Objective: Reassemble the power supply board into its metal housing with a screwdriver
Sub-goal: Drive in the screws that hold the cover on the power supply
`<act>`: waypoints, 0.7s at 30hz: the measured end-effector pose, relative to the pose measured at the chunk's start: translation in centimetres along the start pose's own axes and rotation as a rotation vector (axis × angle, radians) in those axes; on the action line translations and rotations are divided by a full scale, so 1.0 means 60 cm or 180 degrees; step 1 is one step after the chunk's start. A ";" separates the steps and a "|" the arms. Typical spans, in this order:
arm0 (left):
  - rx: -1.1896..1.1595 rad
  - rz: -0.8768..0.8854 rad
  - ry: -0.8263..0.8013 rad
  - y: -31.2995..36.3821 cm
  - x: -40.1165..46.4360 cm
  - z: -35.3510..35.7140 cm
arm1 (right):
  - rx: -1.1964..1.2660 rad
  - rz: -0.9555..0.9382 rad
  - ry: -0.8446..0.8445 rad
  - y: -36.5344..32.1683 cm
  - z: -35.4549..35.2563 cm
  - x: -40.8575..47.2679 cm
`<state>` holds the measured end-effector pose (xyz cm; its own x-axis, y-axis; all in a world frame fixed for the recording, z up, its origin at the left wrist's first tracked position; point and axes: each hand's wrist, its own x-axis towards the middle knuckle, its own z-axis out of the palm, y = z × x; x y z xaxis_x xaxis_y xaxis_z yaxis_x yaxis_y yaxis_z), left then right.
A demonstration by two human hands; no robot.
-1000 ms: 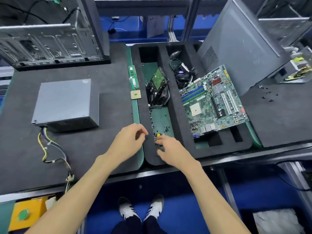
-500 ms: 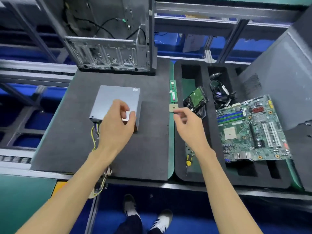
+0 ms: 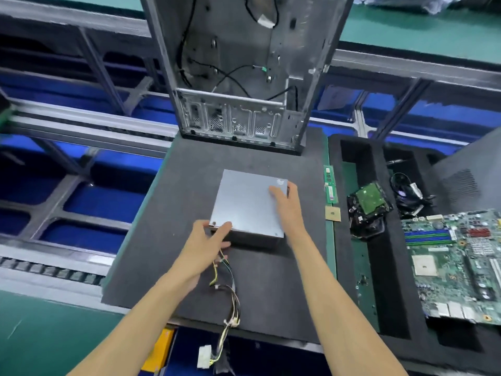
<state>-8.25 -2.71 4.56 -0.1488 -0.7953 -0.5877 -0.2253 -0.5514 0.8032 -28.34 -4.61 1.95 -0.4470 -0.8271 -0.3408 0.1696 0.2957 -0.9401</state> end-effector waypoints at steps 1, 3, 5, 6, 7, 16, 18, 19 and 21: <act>-0.0237 0.0007 -0.0002 0.000 0.001 0.004 | 0.0052 0.0025 0.0064 0.000 0.002 0.002; -0.0462 0.0021 0.0006 0.004 0.001 0.008 | 0.0142 0.0099 0.0235 -0.002 0.002 0.002; -0.0419 0.0072 0.0037 0.018 0.004 0.006 | 0.0121 0.0062 0.0466 -0.006 0.000 -0.001; -0.0369 0.0131 0.0054 0.029 0.008 0.004 | 0.0049 0.0004 0.0593 -0.009 -0.003 -0.002; -0.0303 0.0213 0.0071 0.042 0.014 0.002 | -0.0031 -0.0045 0.0698 -0.013 -0.007 -0.003; 0.0484 0.0723 0.0019 0.175 0.141 0.013 | -0.1810 -0.0060 0.0468 -0.030 -0.055 0.021; 0.0615 0.0771 0.0009 0.183 0.168 0.022 | -0.2141 -0.0031 0.0549 -0.025 -0.056 0.018; 0.0695 0.0823 0.0014 0.184 0.180 0.027 | -0.2254 0.0018 0.0573 -0.026 -0.057 0.018; 0.0899 0.0899 -0.0039 0.182 0.199 0.035 | -0.2434 0.0075 0.0574 -0.031 -0.059 0.023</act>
<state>-14.54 -17.70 6.11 -0.2538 -0.9017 -0.3500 -0.4295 -0.2192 0.8761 -32.37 -4.65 3.21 -0.5976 -0.7455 -0.2951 -0.4415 0.6133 -0.6550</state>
